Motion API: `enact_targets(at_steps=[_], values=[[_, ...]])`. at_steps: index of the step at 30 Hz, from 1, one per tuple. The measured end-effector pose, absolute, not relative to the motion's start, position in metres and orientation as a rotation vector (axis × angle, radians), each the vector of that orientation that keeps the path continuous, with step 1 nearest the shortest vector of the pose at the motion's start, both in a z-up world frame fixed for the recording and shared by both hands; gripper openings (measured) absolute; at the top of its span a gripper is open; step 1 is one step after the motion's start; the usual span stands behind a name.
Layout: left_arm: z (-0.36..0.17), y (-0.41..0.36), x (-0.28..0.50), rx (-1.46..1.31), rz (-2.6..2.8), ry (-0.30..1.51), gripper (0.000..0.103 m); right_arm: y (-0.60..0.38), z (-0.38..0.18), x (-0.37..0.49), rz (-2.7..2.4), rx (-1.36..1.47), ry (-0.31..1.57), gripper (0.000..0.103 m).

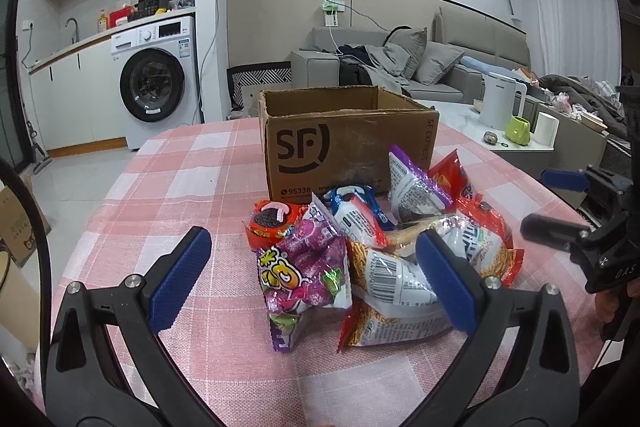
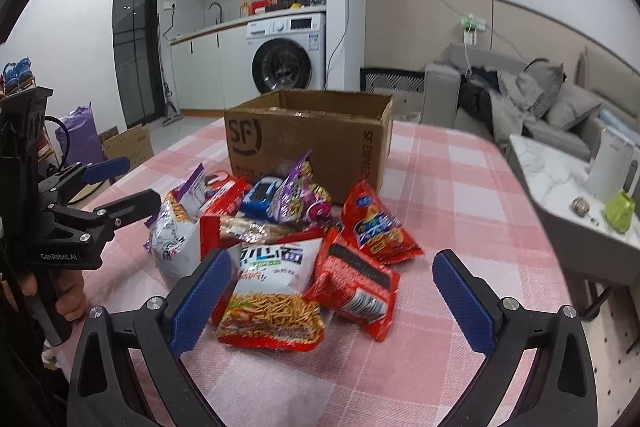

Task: Organize snacks
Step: 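Move the right gripper to the white-and-red noodle bag and close on it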

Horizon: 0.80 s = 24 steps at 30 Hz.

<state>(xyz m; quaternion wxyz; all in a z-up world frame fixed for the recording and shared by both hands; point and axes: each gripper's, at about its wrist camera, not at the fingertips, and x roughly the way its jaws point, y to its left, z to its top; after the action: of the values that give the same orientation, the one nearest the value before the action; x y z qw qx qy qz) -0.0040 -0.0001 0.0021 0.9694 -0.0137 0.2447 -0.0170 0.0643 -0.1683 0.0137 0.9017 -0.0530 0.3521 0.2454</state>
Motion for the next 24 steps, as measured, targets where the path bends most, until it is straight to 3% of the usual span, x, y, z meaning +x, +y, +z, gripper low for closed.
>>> enact_targets(at_steps=[4,6,15,24], values=[[-0.001,-0.006,-0.003,-0.067,-0.104,0.542,0.102,-0.162,0.003,0.066,0.566,-0.073,0.799,0.100],[-0.001,-0.015,-0.005,-0.027,-0.113,0.545,0.102,-0.156,0.000,0.064,0.575,-0.097,0.811,0.092],[-0.011,-0.037,-0.002,0.033,-0.164,0.615,0.102,-0.137,-0.016,0.065,0.635,-0.121,0.881,0.073],[-0.017,-0.032,0.005,0.001,-0.181,0.641,0.102,-0.127,-0.033,0.086,0.642,-0.076,0.957,0.069]])
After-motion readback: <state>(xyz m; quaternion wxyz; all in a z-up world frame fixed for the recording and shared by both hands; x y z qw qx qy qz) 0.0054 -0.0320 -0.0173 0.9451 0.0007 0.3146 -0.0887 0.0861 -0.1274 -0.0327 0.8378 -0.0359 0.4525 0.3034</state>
